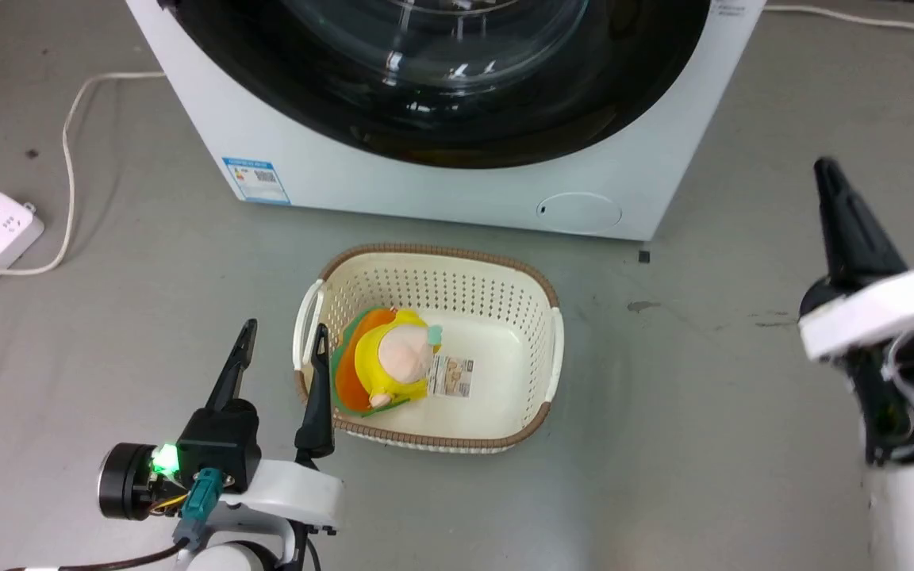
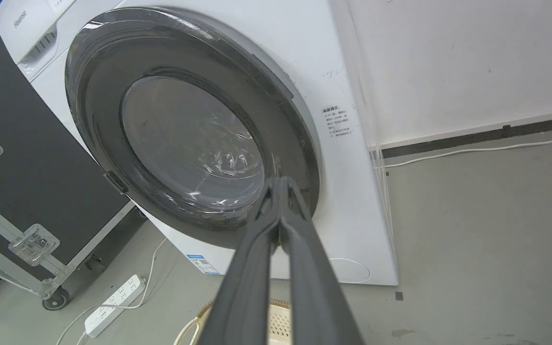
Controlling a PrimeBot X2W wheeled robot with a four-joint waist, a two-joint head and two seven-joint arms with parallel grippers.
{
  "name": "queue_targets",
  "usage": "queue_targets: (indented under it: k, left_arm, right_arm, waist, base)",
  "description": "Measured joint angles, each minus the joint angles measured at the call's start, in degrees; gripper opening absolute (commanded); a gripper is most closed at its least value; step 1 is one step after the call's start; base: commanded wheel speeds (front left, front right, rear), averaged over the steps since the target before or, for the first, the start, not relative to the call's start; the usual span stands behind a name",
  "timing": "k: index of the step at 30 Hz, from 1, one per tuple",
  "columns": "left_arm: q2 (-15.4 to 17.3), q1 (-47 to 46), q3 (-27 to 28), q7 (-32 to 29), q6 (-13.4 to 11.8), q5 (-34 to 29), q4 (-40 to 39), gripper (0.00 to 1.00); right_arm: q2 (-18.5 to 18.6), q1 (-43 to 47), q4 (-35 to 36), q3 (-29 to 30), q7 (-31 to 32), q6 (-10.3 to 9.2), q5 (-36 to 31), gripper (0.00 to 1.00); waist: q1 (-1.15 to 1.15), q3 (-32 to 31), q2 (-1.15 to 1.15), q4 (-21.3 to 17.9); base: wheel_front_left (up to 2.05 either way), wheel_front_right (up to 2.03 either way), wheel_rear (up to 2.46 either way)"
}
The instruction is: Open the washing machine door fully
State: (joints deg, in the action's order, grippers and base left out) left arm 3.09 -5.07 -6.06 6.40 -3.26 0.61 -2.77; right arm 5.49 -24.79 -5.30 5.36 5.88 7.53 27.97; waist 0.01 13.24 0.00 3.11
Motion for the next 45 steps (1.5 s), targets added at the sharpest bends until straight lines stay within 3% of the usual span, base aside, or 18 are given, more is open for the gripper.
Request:
queue_targets:
  k: [6, 27, 45]
  left_arm:
    - [0.2, -1.1, -0.7, 0.8, -0.6, 0.0, -0.8, 1.00]
    - [0.3, -4.1, -3.6, 3.3, -1.8, 0.0, -2.5, 1.00]
    - [0.2, -7.1, -6.7, 5.4, -3.2, 0.2, -4.3, 1.00]
  right_arm:
    - [-0.2, -8.5, -5.5, 2.0, 5.6, 0.00, 4.2, 0.00]
    - [2.3, -29.5, -21.1, 7.9, 14.7, -0.01, 10.3, 0.00]
    - [7.2, -54.3, -44.9, 19.2, 23.6, -0.01, 14.5, 0.00]
  waist:
    - [0.00, 2.7, 0.00, 1.0]
    - [-0.01, 10.2, 0.00, 3.8]
    - [-0.01, 16.5, 0.00, 7.1]
  base:
    - [0.00, 0.00, 0.00]
    - [0.00, 0.00, 0.00]
    - [0.00, 0.00, 0.00]
